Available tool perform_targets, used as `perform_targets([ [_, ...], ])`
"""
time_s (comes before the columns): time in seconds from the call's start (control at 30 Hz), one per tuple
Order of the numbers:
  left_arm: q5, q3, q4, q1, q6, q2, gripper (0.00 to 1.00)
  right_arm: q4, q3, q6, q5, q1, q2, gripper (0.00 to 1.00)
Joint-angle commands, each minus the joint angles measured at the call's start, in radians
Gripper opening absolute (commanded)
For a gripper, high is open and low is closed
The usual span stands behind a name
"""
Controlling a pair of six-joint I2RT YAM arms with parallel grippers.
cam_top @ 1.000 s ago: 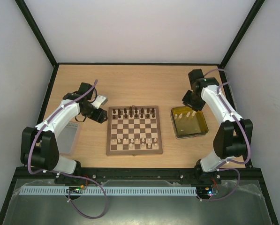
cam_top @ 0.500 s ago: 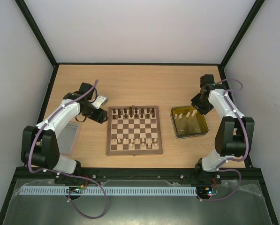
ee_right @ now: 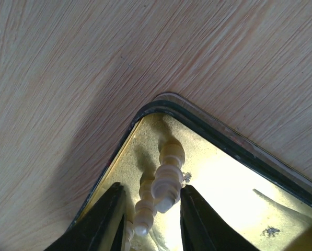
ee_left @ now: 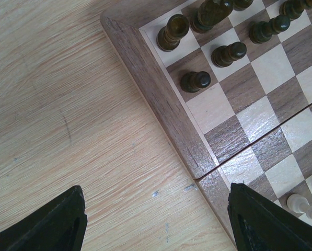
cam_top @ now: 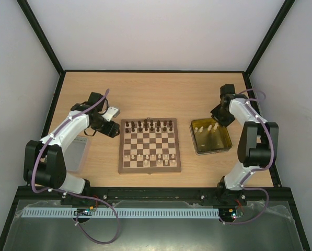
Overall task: Set up the chess pieces on the board
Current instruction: Pick up the chess piece from the storage box.
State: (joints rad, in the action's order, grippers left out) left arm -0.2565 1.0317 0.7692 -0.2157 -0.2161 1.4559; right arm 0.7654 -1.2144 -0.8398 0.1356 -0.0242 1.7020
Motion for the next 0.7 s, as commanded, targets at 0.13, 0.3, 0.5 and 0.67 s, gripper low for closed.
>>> perform_targets([
  [0.13, 0.010, -0.011, 0.010, -0.004, 0.006, 0.010, 0.75, -0.019, 0.008, -0.010, -0.017, -0.005, 0.034, 0.23],
  [0.3, 0.012, -0.011, 0.010, -0.004, 0.006, 0.006, 0.75, -0.026, 0.031, -0.009, -0.015, -0.006, 0.035, 0.22],
  [0.5, 0.013, -0.010, 0.008, -0.002, 0.007, 0.004, 0.75, -0.035, 0.055, -0.005, -0.005, -0.006, 0.025, 0.10],
  [0.67, 0.013, -0.011, 0.008, -0.002, 0.007, 0.005, 0.75, -0.034, 0.061, 0.001, -0.005, -0.006, 0.013, 0.02],
])
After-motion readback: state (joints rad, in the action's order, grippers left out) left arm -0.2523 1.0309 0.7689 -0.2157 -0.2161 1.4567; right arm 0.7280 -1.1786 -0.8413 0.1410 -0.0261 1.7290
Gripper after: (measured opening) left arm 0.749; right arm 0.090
